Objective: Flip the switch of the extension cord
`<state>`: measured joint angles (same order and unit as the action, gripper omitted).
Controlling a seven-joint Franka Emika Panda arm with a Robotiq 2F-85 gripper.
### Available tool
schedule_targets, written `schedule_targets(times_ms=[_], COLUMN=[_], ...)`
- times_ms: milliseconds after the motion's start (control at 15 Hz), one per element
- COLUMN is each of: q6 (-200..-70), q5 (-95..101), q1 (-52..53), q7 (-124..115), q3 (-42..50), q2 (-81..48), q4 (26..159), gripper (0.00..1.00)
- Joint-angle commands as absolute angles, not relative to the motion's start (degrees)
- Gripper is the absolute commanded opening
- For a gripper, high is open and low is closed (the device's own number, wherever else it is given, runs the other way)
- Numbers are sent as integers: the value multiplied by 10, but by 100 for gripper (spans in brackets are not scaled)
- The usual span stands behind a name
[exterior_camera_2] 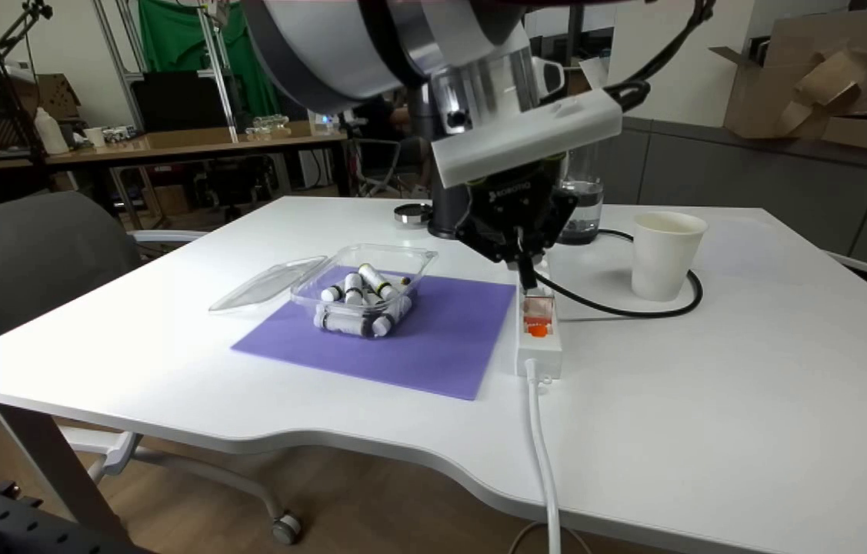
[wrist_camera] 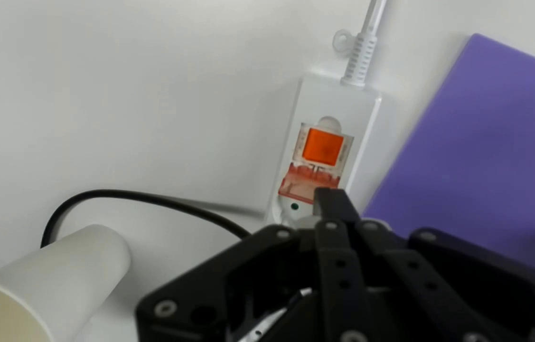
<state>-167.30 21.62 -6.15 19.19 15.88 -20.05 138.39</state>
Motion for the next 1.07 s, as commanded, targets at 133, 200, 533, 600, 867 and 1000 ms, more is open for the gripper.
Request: schedule_targets(times_ms=[133,200,533,600,867,1000], q6=[-1582,-1562,-1463,-1447,-1410,-1394], q5=[227,223,213,206,191,184], q1=[-58,-61,-62,-63,-66,-69], q7=[167,165,116,108,93,89], q3=[148,142,119,114,105,104], q2=[-81,-69,-37,-33,-28,-32], q4=[1432,1432,1425,1424,1422,1418], gripper=[39,47,80,87,100,100])
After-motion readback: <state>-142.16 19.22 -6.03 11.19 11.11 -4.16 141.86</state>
